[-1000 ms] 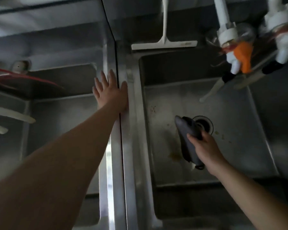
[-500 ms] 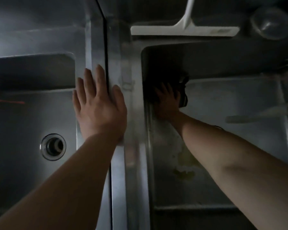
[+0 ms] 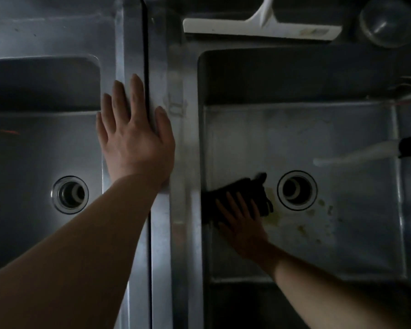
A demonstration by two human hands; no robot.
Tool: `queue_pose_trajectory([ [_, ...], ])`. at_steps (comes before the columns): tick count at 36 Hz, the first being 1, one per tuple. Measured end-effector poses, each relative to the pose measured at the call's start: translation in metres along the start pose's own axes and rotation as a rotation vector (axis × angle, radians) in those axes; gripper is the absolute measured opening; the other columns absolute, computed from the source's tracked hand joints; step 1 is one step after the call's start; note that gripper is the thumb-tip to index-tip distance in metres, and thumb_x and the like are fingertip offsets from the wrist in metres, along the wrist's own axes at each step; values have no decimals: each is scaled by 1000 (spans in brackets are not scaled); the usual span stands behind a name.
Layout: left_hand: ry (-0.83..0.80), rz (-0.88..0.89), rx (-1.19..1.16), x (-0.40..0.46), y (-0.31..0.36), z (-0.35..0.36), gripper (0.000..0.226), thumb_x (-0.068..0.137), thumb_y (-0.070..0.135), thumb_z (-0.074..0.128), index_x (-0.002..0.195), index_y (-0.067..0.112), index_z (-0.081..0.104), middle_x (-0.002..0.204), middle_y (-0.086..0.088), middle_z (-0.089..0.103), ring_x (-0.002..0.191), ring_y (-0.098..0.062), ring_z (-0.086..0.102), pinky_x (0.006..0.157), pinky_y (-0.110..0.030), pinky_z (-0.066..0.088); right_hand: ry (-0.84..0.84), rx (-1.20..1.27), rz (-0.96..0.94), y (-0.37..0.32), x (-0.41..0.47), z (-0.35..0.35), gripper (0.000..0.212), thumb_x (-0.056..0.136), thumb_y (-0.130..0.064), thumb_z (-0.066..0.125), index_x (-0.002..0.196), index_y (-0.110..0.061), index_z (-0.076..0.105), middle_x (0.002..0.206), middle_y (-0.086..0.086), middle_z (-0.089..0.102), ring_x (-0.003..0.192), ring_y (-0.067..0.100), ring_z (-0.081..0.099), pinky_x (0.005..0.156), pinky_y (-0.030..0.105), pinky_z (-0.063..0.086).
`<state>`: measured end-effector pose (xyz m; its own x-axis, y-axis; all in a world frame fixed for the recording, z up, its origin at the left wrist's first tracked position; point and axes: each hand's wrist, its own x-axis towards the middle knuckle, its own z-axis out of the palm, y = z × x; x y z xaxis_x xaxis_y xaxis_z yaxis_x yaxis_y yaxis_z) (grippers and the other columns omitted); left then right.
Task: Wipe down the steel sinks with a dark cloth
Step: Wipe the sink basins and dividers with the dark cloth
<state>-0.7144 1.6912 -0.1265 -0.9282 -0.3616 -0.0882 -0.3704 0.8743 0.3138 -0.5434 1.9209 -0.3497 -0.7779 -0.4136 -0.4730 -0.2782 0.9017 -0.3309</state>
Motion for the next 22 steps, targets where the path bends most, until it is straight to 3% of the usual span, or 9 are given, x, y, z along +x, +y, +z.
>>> queue_pose_trajectory([
  [2, -1, 1, 0, 0, 0, -1, 61, 102, 48, 27, 157, 31, 9, 165, -5, 11, 152, -27, 6, 123, -48, 8, -3, -31, 28, 0, -6, 1, 58, 102, -56, 23, 157, -42, 12, 166, 0, 14, 153, 25, 4, 118, 57, 12],
  [7, 5, 5, 2, 0, 1, -1, 60, 102, 47, 29, 157, 30, 11, 165, -6, 14, 151, -28, 8, 122, -49, 10, 19, -6, 127, 4, 50, -36, 61, 97, -68, 24, 153, -53, 7, 167, -5, 3, 154, 26, -5, 110, 75, -6],
  [11, 9, 0, 6, 0, 1, 0, 61, 102, 47, 29, 157, 30, 10, 165, -6, 13, 151, -28, 9, 122, -49, 11, 14, 108, 286, 15, 139, -85, 64, 95, -72, 22, 150, -56, -8, 165, -8, -18, 150, 24, -23, 106, 76, -14],
  [16, 17, 4, 11, 1, -1, 3, 61, 101, 49, 28, 157, 32, 10, 165, -6, 13, 151, -28, 9, 122, -49, 11, 16, 177, 363, 8, 212, -130, 63, 98, -67, 20, 150, -54, -12, 163, -5, -25, 148, 27, -27, 106, 78, -11],
  [22, 19, -2, 13, 2, -1, 3, 61, 101, 48, 28, 157, 32, 11, 164, -6, 14, 151, -28, 9, 122, -49, 11, 59, 150, 336, 7, 203, -122, 62, 98, -67, 17, 150, -53, -13, 164, -6, -24, 149, 25, -27, 109, 74, -12],
])
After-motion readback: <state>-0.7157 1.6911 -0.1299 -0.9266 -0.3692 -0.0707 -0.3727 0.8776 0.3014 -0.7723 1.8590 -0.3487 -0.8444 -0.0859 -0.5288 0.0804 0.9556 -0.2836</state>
